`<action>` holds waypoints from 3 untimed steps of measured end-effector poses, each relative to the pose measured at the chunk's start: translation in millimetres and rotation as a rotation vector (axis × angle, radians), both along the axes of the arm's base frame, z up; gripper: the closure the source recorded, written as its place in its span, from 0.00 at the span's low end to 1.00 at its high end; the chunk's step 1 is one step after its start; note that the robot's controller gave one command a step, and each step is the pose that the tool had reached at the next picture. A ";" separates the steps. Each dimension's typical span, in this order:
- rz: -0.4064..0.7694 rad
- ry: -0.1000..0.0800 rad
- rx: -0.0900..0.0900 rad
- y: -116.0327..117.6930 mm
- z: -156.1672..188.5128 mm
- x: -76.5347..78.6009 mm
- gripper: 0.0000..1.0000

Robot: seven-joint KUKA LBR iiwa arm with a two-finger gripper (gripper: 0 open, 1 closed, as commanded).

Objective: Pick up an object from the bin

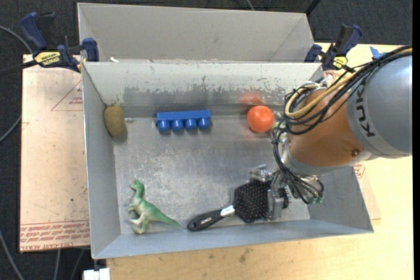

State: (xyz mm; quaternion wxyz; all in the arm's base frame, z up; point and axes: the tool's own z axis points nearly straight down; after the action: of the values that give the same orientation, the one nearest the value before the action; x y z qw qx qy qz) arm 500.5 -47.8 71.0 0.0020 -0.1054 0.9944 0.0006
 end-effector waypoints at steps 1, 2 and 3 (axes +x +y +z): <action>0.008 0.010 -0.001 9.3 46.7 -0.6 1.00; 0.021 -0.011 -0.002 -32.8 36.5 10.1 1.00; 0.020 0.019 0.000 -39.5 42.5 -0.3 1.00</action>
Offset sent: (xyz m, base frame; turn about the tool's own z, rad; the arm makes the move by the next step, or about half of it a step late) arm 0.0081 -0.0657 -0.0010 -0.0234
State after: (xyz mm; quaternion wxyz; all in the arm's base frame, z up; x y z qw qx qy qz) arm 500.2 -87.3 113.6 -0.0075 -0.1151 0.9933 0.0018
